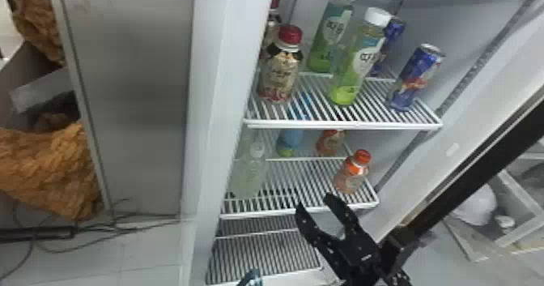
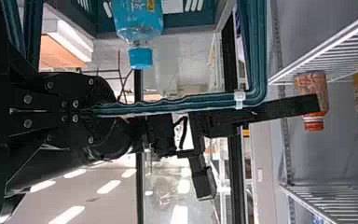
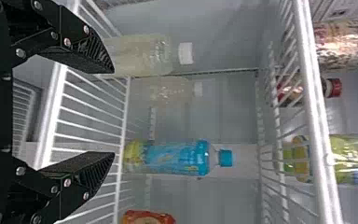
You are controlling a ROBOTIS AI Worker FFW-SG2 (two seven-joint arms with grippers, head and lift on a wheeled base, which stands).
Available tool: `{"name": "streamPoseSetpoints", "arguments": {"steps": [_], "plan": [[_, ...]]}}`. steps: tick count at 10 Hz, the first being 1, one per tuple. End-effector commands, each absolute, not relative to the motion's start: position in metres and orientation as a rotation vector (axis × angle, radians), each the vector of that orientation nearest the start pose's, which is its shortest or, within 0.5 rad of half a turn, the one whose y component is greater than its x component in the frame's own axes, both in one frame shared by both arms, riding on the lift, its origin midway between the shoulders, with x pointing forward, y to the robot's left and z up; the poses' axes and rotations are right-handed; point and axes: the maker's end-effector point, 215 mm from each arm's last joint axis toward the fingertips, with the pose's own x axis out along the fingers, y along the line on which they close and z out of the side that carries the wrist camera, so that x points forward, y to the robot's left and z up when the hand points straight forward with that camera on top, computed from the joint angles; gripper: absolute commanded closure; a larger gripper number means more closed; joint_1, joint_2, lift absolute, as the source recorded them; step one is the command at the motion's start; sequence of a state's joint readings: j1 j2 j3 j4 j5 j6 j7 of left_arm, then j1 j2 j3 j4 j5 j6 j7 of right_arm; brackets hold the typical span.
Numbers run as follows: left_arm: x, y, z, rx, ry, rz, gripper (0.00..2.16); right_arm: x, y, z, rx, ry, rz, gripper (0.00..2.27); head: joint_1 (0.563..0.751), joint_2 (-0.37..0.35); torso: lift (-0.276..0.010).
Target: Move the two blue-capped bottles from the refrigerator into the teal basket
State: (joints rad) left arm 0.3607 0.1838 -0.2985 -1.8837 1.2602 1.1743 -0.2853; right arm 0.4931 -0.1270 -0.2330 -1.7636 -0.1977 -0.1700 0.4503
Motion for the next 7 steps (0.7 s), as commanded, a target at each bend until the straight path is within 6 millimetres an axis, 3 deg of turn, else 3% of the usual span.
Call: {"name": "streamPoseSetpoints", "arguments": {"steps": [1, 7], "plan": [[0.18, -0.106, -0.406, -1.115, 1.182, -1.145, 1.14, 0.43, -0.305, -0.405, -0.014, 0.054, 0.224, 0.43, 0.695, -0.35, -0.143], [0.18, -0.107, -0.405, -1.115, 1.181, -1.148, 1.14, 0.504, -0.327, -0.401, -0.055, -0.024, 0.147, 0.43, 0.695, -0.35, -0.143]]}}
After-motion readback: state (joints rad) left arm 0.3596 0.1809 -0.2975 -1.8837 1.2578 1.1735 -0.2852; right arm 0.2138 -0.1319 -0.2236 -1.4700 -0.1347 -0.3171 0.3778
